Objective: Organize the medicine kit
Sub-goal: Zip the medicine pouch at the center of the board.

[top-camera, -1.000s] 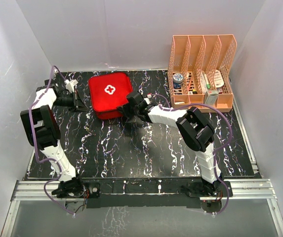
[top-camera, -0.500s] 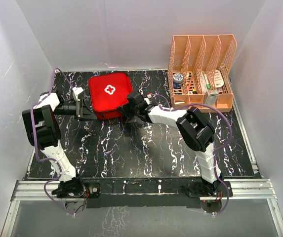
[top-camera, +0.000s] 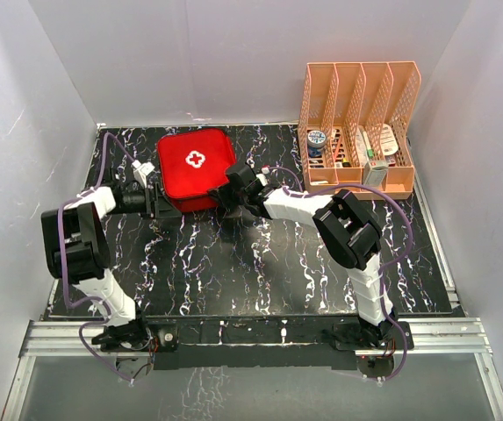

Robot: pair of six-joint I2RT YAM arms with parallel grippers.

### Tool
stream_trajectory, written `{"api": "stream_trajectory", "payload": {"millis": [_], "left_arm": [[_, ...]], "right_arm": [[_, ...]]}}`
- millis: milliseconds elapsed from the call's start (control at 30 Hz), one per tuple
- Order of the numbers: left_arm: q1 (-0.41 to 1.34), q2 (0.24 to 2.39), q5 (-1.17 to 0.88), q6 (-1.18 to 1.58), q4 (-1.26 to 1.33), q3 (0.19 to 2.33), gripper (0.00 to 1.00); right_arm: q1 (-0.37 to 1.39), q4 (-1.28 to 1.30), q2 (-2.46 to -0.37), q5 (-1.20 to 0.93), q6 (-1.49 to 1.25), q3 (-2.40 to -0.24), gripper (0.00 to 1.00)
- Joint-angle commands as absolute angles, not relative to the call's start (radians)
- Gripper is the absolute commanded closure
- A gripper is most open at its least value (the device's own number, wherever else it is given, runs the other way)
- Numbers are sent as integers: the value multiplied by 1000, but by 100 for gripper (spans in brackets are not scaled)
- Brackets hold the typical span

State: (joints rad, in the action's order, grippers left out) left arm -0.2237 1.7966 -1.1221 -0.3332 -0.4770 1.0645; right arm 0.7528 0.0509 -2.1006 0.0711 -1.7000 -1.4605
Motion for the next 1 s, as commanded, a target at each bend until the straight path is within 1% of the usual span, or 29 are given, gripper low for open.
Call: {"api": "stream_trajectory", "payload": {"millis": [0, 233, 633, 800, 967], "left_arm": [[-190, 1662, -1024, -125, -101, 982, 39], [-156, 1568, -855, -29, 60, 895, 39], [-100, 1465, -648, 27, 108, 810, 39], [-58, 1375, -560, 62, 144, 754, 39], [-17, 1241, -484, 70, 137, 701, 39]], "right_arm": [[749, 137, -2083, 78, -1648, -1424, 100], [746, 128, -2080, 74, -1649, -1415, 100], [743, 100, -2074, 47, -1638, -1386, 100], [737, 95, -2078, 27, -1621, -1390, 100], [736, 85, -2080, 10, -1615, -1385, 100]]}}
